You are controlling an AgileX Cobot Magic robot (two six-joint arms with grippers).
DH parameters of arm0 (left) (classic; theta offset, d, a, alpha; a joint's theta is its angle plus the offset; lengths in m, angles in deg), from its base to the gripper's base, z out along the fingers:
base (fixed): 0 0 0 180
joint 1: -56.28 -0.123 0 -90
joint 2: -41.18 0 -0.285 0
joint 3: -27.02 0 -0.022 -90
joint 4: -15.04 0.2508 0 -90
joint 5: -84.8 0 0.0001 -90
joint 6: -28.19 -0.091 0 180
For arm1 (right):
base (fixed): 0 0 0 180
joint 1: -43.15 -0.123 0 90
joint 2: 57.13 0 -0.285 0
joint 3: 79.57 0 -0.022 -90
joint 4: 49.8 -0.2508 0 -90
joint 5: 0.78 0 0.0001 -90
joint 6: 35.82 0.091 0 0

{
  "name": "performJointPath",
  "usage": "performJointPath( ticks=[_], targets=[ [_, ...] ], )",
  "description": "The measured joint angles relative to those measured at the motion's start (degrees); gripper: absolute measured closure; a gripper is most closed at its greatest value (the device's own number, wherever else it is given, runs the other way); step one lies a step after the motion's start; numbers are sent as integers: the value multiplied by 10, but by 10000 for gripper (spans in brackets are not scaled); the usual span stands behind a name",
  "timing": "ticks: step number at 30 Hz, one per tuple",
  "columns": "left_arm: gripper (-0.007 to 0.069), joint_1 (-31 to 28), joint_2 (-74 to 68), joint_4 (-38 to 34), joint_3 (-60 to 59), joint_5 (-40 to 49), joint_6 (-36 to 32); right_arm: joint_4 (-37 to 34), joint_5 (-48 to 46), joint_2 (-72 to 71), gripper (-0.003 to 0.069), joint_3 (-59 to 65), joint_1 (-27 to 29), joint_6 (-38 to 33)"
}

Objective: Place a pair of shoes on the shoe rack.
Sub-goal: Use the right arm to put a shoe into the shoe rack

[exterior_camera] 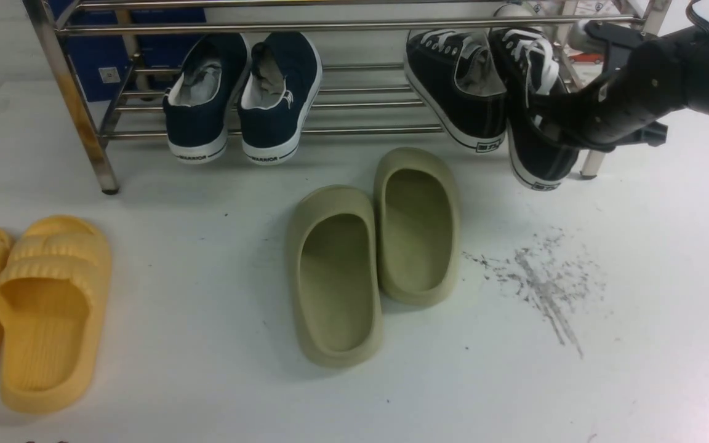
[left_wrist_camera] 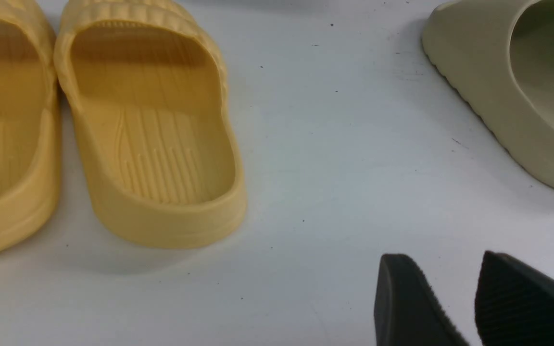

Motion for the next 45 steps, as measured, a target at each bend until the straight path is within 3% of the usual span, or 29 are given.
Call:
performJointPath(
  ticks=[9,15,18,21,22,24,26,31,45],
  targets=[
    [386,0,0,0,0,0,0,0,12,-34,321,-6,-1,-1],
    [386,0,0,0,0,0,0,1,-53,-99,304,-6,-1,-48],
    [386,0,0,0,0,0,0,1,-178,-138,355,-8,-1,-109],
    [386,0,0,0,0,0,0,-12,-242,-143,433,-7,-1,-139],
    [386,0,0,0,0,0,0,-37,-275,-140,523,2,-1,-165],
    [386,0,0,0,0,0,0,-81,-288,-133,615,19,-1,-195],
    [386,0,0,0,0,0,0,-132,-283,-119,659,35,-1,-228],
    [386,0,0,0,0,0,0,-179,-193,-75,662,41,-1,-268],
    [386,0,0,0,0,0,0,-181,-4,-50,662,47,-1,-269]
  ],
)
